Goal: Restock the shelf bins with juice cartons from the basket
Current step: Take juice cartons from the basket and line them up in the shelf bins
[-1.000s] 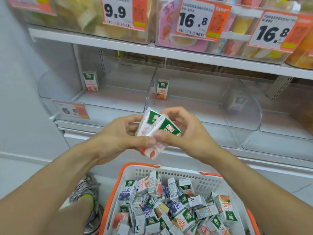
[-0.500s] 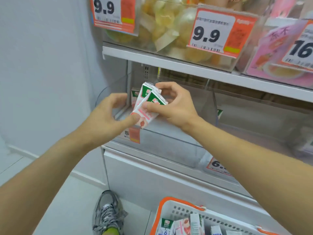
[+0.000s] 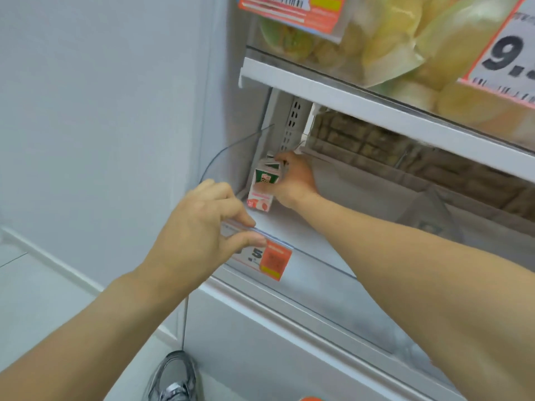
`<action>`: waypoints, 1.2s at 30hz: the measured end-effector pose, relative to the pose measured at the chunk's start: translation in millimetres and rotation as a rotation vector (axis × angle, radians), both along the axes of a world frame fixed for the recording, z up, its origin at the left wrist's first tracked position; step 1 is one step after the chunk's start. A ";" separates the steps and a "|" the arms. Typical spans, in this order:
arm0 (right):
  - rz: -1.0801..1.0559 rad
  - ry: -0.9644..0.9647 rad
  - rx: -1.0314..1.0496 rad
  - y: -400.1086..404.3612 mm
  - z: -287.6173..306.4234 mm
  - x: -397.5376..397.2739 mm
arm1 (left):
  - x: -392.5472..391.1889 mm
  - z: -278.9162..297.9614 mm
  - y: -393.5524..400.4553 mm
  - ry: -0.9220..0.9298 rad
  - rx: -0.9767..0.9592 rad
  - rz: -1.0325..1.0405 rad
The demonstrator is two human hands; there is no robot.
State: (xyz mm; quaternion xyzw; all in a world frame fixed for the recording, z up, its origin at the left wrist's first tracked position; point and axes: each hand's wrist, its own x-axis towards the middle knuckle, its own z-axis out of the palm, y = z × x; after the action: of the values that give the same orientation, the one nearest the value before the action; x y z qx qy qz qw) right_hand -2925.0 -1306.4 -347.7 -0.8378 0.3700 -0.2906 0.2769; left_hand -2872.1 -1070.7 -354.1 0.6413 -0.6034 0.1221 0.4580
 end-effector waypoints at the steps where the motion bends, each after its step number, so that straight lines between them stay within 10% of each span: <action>1: -0.014 0.025 0.004 0.0 1.7 -0.5 | -0.1 0.3 1.0 0.006 0.005 -0.005; 11: -0.112 -0.017 0.262 5.3 -0.1 -2.3 | -3.6 -2.8 2.7 0.056 0.001 -0.008; 36: 0.035 0.073 -0.060 65.6 58.8 -73.5 | -17.0 15.8 11.0 -0.065 0.230 0.133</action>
State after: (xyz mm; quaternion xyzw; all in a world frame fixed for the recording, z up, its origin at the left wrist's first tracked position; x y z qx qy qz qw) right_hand -2998.5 -1240.8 -288.9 -0.8622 0.3563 -0.2660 0.2429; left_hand -2889.1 -1059.7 -338.3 0.7240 -0.5840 0.1029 0.3523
